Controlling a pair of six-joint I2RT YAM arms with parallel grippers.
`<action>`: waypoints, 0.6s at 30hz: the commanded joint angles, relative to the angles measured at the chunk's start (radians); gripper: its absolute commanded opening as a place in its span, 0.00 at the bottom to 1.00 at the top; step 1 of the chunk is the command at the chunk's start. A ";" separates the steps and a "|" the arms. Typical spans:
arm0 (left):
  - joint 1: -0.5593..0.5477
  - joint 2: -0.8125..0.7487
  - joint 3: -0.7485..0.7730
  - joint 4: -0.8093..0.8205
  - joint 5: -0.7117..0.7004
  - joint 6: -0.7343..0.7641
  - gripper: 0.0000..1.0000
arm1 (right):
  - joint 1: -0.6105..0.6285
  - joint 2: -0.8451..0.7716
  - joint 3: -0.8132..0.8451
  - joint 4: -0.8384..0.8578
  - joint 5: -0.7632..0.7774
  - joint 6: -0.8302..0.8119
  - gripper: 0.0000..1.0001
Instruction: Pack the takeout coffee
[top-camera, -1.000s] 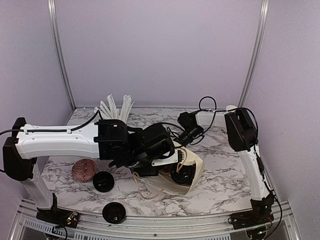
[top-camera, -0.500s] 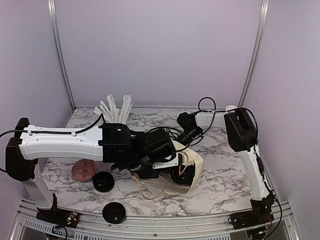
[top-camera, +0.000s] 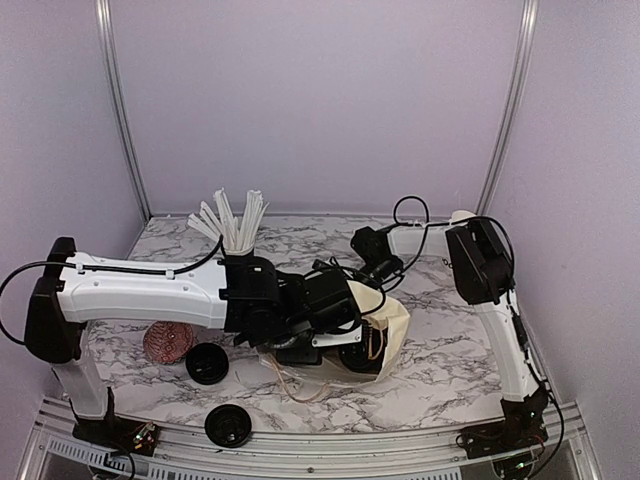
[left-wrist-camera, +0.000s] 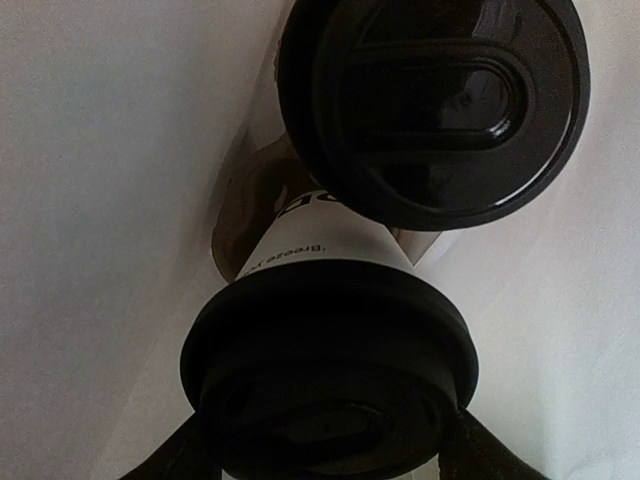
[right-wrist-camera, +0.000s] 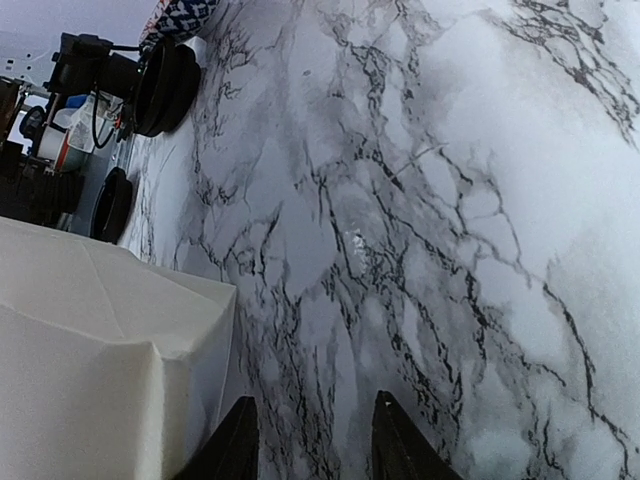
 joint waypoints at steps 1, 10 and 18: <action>0.010 0.037 0.055 -0.105 0.018 -0.032 0.37 | 0.069 -0.007 -0.022 -0.054 -0.012 -0.025 0.38; -0.005 -0.005 0.099 -0.243 0.237 -0.193 0.38 | 0.153 0.012 -0.011 -0.177 -0.057 -0.116 0.45; -0.006 0.027 0.091 -0.286 0.373 -0.251 0.36 | -0.002 -0.012 0.192 -0.208 0.106 -0.071 0.84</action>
